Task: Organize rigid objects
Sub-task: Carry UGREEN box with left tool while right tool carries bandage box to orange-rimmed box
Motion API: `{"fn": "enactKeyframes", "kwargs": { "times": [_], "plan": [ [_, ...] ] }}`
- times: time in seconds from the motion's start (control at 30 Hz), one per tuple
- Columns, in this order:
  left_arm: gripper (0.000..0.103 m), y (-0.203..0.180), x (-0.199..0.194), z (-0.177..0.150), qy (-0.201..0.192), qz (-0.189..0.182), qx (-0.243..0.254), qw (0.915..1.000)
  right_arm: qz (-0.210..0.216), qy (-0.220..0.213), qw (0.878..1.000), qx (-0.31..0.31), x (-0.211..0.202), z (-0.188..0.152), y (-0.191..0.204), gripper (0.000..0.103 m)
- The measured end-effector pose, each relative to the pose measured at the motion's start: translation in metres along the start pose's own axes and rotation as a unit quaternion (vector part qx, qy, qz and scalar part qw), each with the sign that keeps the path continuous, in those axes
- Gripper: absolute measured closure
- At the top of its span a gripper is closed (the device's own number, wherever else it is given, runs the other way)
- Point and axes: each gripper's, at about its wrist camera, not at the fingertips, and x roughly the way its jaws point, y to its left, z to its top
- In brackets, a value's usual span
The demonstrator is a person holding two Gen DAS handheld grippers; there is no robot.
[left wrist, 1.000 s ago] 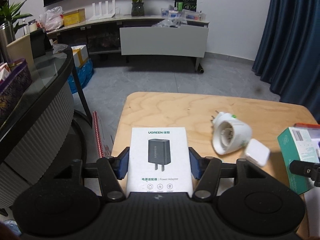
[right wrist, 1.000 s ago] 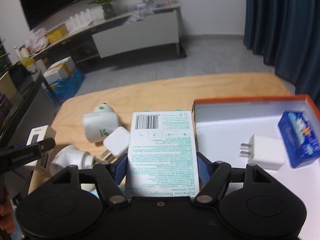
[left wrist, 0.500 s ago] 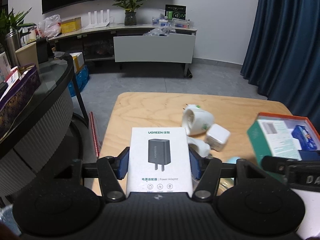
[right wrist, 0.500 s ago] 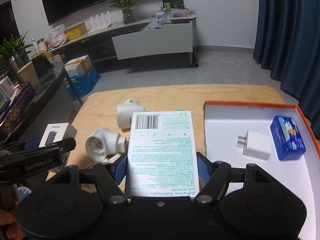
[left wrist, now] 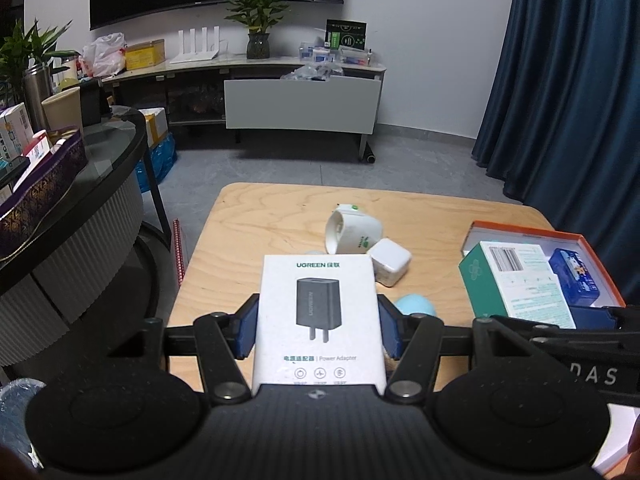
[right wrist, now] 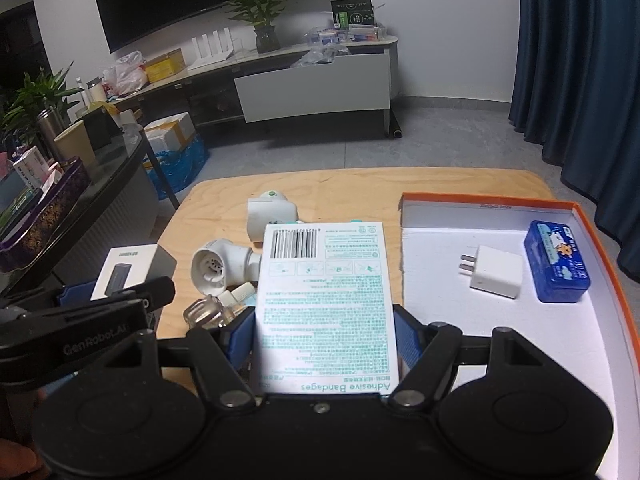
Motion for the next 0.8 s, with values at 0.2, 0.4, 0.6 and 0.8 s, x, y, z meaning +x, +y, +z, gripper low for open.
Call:
{"fn": "enactKeyframes", "kwargs": {
  "times": [0.2,0.4,0.6,0.8],
  "plan": [
    [0.043,-0.008,-0.004,-0.002,-0.004,-0.007,0.001,1.0,-0.006,-0.003,1.0,0.001,-0.01,-0.004,-0.011,0.019],
    [0.043,-0.011,-0.006,-0.003,-0.006,-0.007,0.004,0.9999,-0.005,-0.006,1.0,0.003,-0.017,-0.006,-0.017,0.019],
    [0.043,-0.014,-0.008,-0.006,-0.006,-0.009,0.004,0.9999,-0.002,-0.008,1.0,0.003,-0.022,-0.008,-0.019,0.019],
    [0.043,-0.017,-0.011,-0.007,-0.008,-0.01,0.006,0.9999,-0.003,-0.011,1.0,0.006,-0.025,-0.008,-0.023,0.019]
  ]
}}
